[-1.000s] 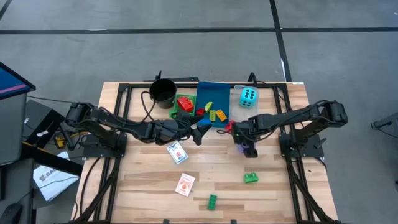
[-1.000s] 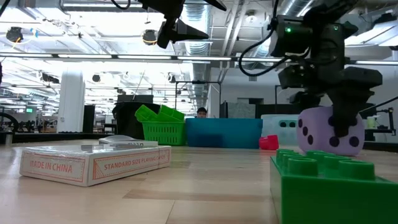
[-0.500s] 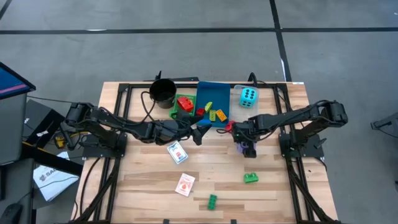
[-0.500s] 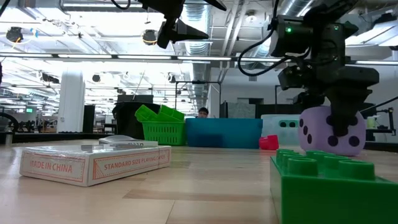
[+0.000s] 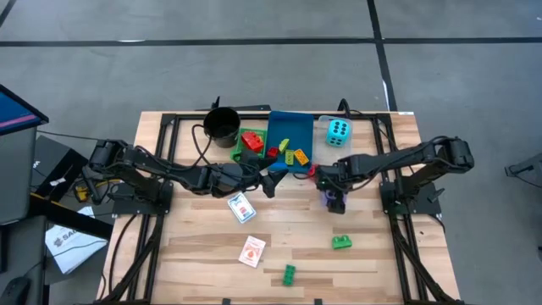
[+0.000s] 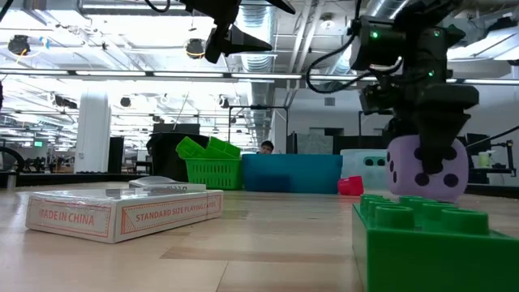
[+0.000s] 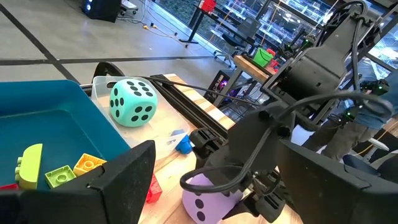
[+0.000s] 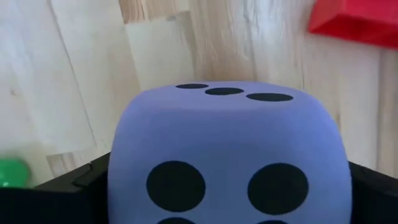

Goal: Pick & Place Toys
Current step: Put the purple dice into the transparent bin

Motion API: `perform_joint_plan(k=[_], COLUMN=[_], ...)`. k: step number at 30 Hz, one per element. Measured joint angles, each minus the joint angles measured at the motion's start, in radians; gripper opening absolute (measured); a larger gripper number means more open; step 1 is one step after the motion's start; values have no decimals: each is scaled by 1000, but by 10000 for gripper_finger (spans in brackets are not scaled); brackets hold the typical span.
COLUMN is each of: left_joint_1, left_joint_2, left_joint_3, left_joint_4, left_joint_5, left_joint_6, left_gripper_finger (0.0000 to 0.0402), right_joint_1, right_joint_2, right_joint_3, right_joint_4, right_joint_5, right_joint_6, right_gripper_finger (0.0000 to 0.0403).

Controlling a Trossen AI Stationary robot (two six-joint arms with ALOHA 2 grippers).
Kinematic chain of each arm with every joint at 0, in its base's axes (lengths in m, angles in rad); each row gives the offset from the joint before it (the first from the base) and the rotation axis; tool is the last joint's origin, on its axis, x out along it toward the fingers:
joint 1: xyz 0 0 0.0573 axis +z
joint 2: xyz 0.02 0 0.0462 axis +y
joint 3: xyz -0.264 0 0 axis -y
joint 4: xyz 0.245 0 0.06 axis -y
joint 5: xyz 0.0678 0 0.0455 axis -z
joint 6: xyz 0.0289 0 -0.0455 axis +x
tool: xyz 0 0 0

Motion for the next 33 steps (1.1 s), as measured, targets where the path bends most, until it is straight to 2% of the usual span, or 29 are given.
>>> perform_joint_plan(k=[4,12,18,22,27,33], left_joint_1=[0,0,0,0,2,3], left_joint_2=[0,0,0,0,-24,-127], left_joint_3=[0,0,0,0,0,0], left_joint_4=[0,0,0,0,0,-122], left_joint_5=[0,0,0,0,-8,-46], left_joint_6=[0,0,0,0,2,62], left_gripper_finger=[324,324,324,324,324,324], right_joint_1=[0,1,-4,-29,-95,-202], right_joint_2=[0,0,-1,-2,-2,6], right_joint_3=[59,276,486,591,629,621], right_joint_4=[-18,-85,-205,-276,-343,-396], right_joint_5=[1,61,279,434,474,472], right_joint_6=[0,1,1,25,104,249], right_gripper_finger=[361,376,359,372,383,367])
